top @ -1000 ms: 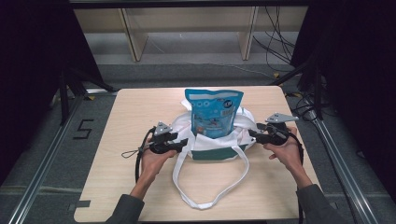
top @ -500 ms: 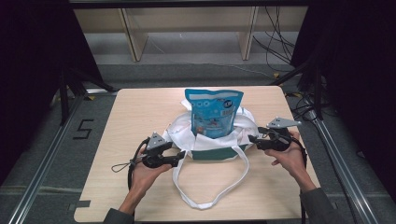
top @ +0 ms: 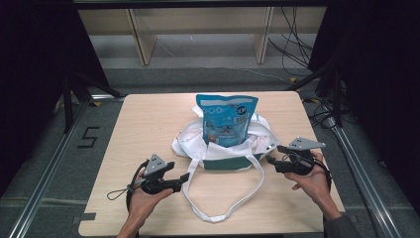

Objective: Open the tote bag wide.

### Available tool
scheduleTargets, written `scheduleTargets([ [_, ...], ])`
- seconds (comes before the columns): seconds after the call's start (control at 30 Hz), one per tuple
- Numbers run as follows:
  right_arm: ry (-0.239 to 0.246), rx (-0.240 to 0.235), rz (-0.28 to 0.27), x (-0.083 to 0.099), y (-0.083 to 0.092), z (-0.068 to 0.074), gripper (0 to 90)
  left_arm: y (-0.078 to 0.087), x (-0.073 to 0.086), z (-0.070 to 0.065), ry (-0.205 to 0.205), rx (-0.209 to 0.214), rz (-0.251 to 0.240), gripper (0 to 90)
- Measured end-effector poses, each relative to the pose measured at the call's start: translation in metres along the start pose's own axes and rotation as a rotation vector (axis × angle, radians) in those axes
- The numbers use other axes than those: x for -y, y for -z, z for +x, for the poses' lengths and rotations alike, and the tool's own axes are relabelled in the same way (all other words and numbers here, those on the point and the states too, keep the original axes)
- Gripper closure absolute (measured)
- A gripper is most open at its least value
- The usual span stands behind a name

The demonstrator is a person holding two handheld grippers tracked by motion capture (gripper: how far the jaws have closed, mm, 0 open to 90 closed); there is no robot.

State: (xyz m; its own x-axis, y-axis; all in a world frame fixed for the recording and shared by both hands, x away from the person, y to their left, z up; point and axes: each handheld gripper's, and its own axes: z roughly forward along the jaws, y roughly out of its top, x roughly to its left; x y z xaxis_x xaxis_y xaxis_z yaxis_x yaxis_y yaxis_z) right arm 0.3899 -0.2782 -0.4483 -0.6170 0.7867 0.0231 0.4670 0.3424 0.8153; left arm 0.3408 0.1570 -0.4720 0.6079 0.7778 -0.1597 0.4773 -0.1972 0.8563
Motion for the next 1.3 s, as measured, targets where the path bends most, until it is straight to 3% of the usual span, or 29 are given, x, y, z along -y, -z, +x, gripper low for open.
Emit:
scheduleTargets([
  [0.03, -0.014, 0.001, 0.002, 0.003, 0.001, 0.002, 39.9, 0.002, 0.003, 0.000, 0.018, -0.002, -0.002, 27.8],
  [0.1, 0.010, 0.002, -0.007, 0.008, 0.000, 0.002, 39.6, 0.005, 0.008, 0.002, 0.037, 0.004, -0.003, 27.4],
  [0.13, -0.011, -0.004, 0.002, 0.012, 0.000, 0.006, 38.8, 0.006, 0.010, 0.003, 0.034, 0.010, -0.005, 27.4],
  [0.2, 0.003, -0.007, 0.003, 0.018, 0.001, 0.008, 38.2, 0.009, 0.013, 0.004, 0.017, -0.006, -0.005, 27.2],
  [0.33, -0.011, -0.031, -0.007, 0.027, 0.002, 0.013, 30.3, 0.012, 0.024, 0.004, 0.026, -0.018, 0.007, 25.7],
  [0.37, -0.011, -0.031, -0.007, 0.027, 0.002, 0.013, 30.3, 0.012, 0.024, 0.004, 0.026, -0.018, 0.007, 25.4],
  [0.4, -0.041, -0.013, 0.011, 0.030, 0.005, 0.019, 28.6, 0.013, 0.028, 0.003, 0.019, -0.012, 0.010, 25.1],
  [0.43, -0.020, 0.000, 0.000, 0.032, 0.006, 0.019, 28.6, 0.014, 0.030, 0.003, 0.015, -0.015, 0.013, 24.9],
  [0.47, -0.047, -0.015, 0.011, 0.033, 0.007, 0.022, 28.4, 0.015, 0.031, 0.002, 0.020, -0.017, 0.010, 24.5],
  [0.5, -0.024, -0.022, -0.002, 0.034, 0.007, 0.022, 27.4, 0.016, 0.033, 0.003, 0.014, -0.024, 0.018, 23.5],
  [0.63, -0.034, -0.011, 0.038, 0.043, 0.008, 0.032, 24.4, 0.018, 0.036, 0.002, 0.026, -0.049, 0.015, 19.6],
  [0.77, 0.001, -0.022, 0.054, 0.050, 0.006, 0.036, 23.3, 0.019, 0.040, -0.003, 0.029, -0.062, 0.014, 14.6],
  [0.8, 0.005, -0.022, 0.060, 0.051, 0.006, 0.036, 22.9, 0.019, 0.041, -0.005, 0.017, -0.048, 0.019, 14.8],
  [0.83, -0.037, -0.040, 0.075, 0.053, 0.006, 0.041, 22.8, 0.020, 0.042, -0.008, 0.001, -0.037, 0.027, 14.9],
  [0.87, 0.002, -0.027, 0.064, 0.053, 0.006, 0.039, 22.5, 0.021, 0.043, -0.010, -0.014, -0.026, 0.035, 14.9],
  [0.93, -0.003, -0.041, 0.087, 0.054, 0.008, 0.041, 20.1, 0.021, 0.045, -0.016, -0.022, -0.019, 0.041, 14.9],
  [1.07, 0.005, -0.030, 0.078, 0.058, 0.012, 0.042, 18.2, 0.022, 0.050, -0.025, -0.037, -0.003, 0.066, 14.9],
  [1.1, -0.012, -0.043, 0.093, 0.060, 0.014, 0.044, 17.8, 0.023, 0.051, -0.026, -0.044, 0.001, 0.075, 14.9],
  [1.13, 0.015, -0.035, 0.082, 0.062, 0.017, 0.044, 17.7, 0.023, 0.052, -0.027, -0.065, 0.006, 0.084, 14.9],
  [1.2, -0.012, -0.045, 0.108, 0.065, 0.019, 0.047, 17.9, 0.022, 0.054, -0.029, -0.049, -0.002, 0.090, 14.9],
  [1.27, 0.012, -0.029, 0.128, 0.068, 0.019, 0.049, 17.8, 0.022, 0.055, -0.031, -0.044, 0.001, 0.099, 14.9],
  [1.3, 0.017, -0.032, 0.137, 0.069, 0.020, 0.049, 17.7, 0.022, 0.055, -0.031, -0.064, 0.004, 0.105, 14.9],
])
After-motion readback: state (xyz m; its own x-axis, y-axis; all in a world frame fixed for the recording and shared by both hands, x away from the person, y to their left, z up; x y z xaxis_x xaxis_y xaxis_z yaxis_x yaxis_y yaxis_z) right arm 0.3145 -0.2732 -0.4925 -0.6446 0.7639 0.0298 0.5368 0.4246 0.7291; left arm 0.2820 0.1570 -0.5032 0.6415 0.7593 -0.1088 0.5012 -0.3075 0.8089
